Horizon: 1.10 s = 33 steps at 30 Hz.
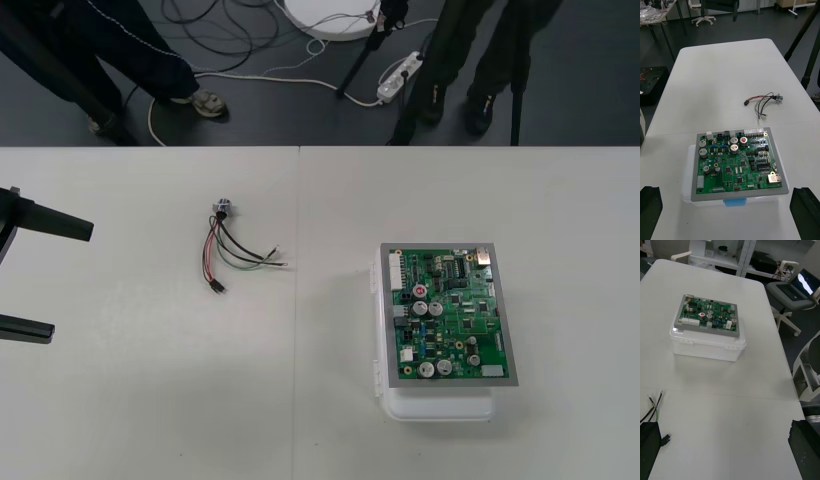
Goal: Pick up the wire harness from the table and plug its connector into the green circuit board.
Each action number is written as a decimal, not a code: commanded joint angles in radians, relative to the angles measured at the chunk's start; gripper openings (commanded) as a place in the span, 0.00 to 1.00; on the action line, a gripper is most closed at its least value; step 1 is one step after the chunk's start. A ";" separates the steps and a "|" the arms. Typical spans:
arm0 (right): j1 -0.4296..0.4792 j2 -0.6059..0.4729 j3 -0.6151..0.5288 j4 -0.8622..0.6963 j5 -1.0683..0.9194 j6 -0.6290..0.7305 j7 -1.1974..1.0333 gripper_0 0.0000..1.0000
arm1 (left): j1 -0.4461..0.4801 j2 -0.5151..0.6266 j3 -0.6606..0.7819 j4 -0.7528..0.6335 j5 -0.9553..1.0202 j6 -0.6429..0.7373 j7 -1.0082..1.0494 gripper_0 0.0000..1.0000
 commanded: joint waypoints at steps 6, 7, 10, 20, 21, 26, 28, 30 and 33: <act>0.013 -0.005 -0.028 -0.005 -0.015 -0.004 0.007 1.00 | 0.019 0.043 0.031 -0.021 -0.004 -0.037 -0.017 1.00; 0.013 -0.005 -0.028 -0.005 -0.015 -0.004 0.007 1.00 | 0.019 0.043 0.031 -0.021 -0.004 -0.037 -0.017 1.00; 0.013 -0.005 -0.028 -0.005 -0.015 -0.004 0.007 1.00 | 0.019 0.043 0.031 -0.021 -0.004 -0.037 -0.017 1.00; 0.013 -0.005 -0.028 -0.005 -0.015 -0.004 0.007 1.00 | 0.019 0.043 0.031 -0.021 -0.004 -0.037 -0.017 1.00; 0.013 -0.005 -0.028 -0.005 -0.015 -0.004 0.007 1.00 | 0.019 0.043 0.031 -0.021 -0.004 -0.037 -0.017 1.00; 0.013 -0.005 -0.028 -0.005 -0.015 -0.004 0.007 1.00 | 0.019 0.043 0.031 -0.021 -0.004 -0.037 -0.017 1.00; 0.013 -0.005 -0.028 -0.005 -0.015 -0.004 0.007 1.00 | 0.019 0.043 0.031 -0.021 -0.004 -0.037 -0.017 1.00; 0.013 -0.005 -0.028 -0.005 -0.015 -0.004 0.007 1.00 | 0.019 0.043 0.031 -0.021 -0.004 -0.037 -0.017 1.00; 0.013 -0.005 -0.028 -0.005 -0.015 -0.004 0.007 1.00 | 0.019 0.043 0.031 -0.021 -0.004 -0.037 -0.017 1.00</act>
